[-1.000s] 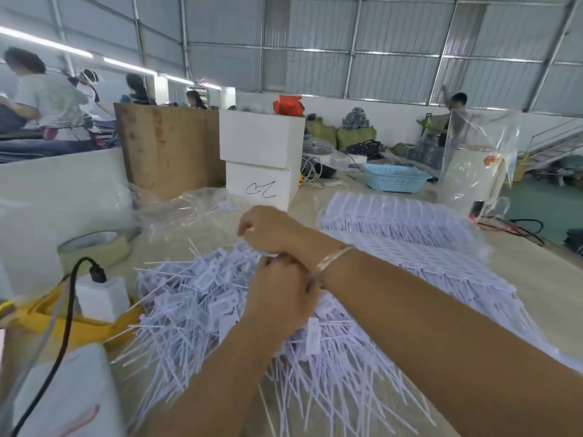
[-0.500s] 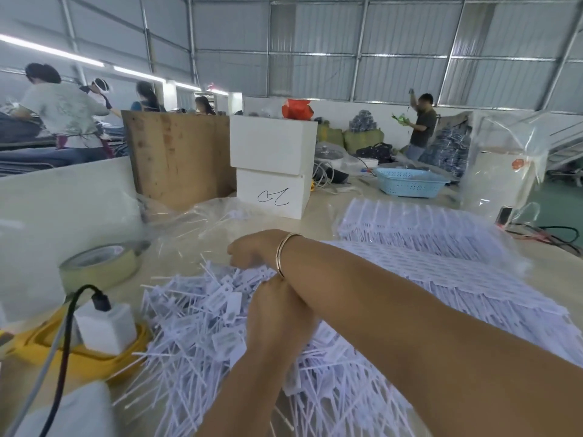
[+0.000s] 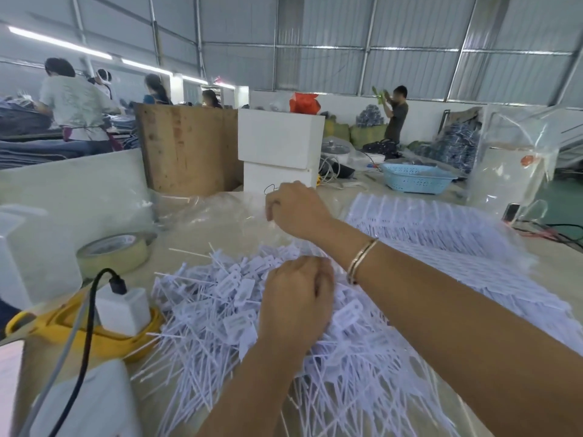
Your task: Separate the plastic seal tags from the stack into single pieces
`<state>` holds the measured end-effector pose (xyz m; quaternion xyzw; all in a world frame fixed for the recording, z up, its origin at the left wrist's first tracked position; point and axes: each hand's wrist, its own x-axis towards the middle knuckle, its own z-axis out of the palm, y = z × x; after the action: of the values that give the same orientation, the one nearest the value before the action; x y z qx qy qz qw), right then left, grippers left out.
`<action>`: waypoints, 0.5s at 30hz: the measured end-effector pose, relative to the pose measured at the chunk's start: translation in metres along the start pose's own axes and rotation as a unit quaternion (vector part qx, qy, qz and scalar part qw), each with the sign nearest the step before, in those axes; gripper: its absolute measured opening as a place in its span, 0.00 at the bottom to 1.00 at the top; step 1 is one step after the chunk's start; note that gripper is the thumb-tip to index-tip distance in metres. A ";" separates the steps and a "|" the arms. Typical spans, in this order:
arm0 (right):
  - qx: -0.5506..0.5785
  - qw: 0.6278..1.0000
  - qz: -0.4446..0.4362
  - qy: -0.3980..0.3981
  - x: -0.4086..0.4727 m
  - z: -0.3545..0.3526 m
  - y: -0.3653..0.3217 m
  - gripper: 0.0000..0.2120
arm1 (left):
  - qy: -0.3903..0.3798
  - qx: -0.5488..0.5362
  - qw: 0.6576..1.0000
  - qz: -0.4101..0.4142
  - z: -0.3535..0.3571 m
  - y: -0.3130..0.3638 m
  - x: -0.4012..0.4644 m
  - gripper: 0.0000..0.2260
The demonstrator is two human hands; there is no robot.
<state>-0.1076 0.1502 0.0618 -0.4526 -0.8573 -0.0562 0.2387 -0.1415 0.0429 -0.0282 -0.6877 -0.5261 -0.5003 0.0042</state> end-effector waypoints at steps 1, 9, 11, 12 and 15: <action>0.023 0.999 0.014 0.031 -0.007 -0.007 0.005 0.14 | 0.005 -0.020 1.000 -0.015 -0.002 0.000 0.000 0.11; 0.207 0.948 0.060 0.233 -0.072 -0.063 0.034 0.09 | 0.174 -0.065 0.981 0.053 -0.023 0.014 0.009 0.12; 0.194 0.955 0.041 0.221 -0.091 -0.071 0.038 0.11 | 0.207 -0.045 0.976 0.043 -0.027 0.014 0.013 0.14; 0.191 0.958 0.031 0.211 -0.101 -0.074 0.042 0.12 | 0.216 -0.033 0.975 0.029 -0.028 0.013 0.015 0.16; 0.208 0.957 0.047 0.198 -0.132 -0.077 0.061 0.17 | 0.228 -0.004 0.973 -0.034 -0.032 0.009 0.019 0.25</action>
<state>0.0321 0.0631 0.0615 -0.4127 -0.7632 0.0464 0.4950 -0.1584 0.0353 0.0053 -0.5374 -0.5323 -0.6458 0.1041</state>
